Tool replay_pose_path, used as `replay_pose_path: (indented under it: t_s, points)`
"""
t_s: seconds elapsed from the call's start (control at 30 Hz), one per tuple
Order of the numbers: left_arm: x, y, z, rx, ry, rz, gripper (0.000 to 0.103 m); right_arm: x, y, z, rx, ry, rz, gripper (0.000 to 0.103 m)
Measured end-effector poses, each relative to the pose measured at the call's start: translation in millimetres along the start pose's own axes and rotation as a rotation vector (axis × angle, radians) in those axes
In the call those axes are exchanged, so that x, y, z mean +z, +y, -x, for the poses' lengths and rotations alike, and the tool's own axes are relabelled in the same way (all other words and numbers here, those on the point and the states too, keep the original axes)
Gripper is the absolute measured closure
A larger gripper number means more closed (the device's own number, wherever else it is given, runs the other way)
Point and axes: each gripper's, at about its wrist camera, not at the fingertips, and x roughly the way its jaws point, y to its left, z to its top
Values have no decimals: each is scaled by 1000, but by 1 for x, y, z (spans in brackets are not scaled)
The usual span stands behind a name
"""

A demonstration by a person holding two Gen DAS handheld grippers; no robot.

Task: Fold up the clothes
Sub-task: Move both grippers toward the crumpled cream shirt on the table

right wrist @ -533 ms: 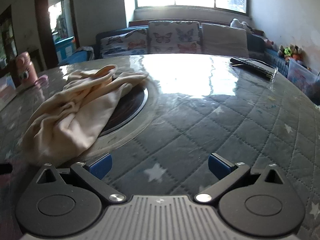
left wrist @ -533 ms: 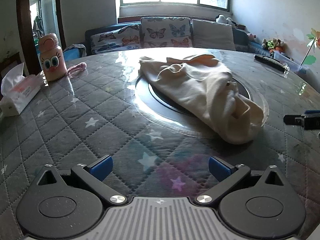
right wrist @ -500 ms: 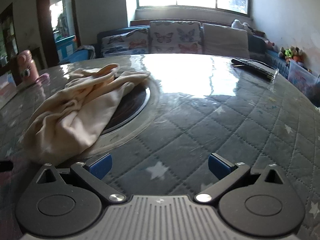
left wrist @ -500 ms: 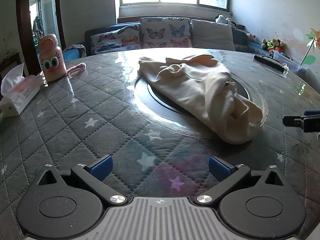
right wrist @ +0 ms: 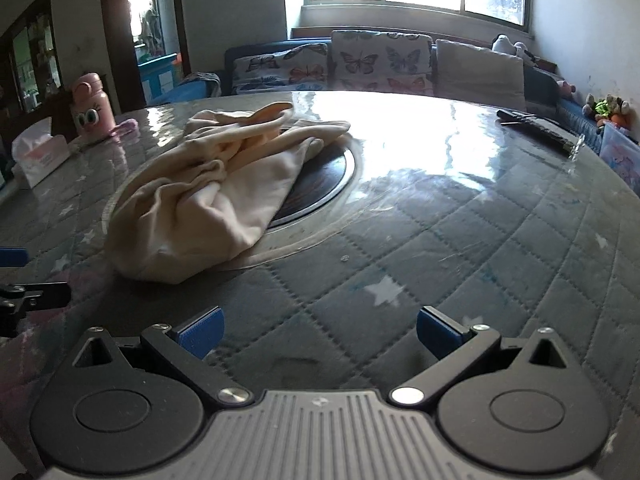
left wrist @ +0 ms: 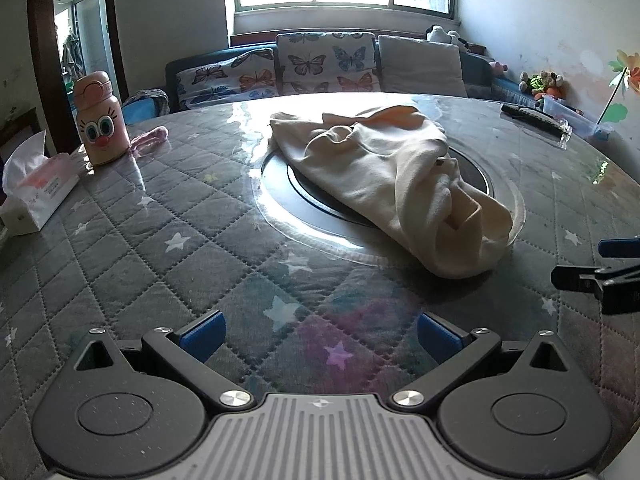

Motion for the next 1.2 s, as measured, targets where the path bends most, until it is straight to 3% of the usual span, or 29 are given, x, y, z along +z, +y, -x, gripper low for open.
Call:
replay_pose_path:
  t_s: [1.2]
  points:
    - [8, 4, -4, 6, -4, -12, 0, 6, 28, 1, 54, -18, 65, 0]
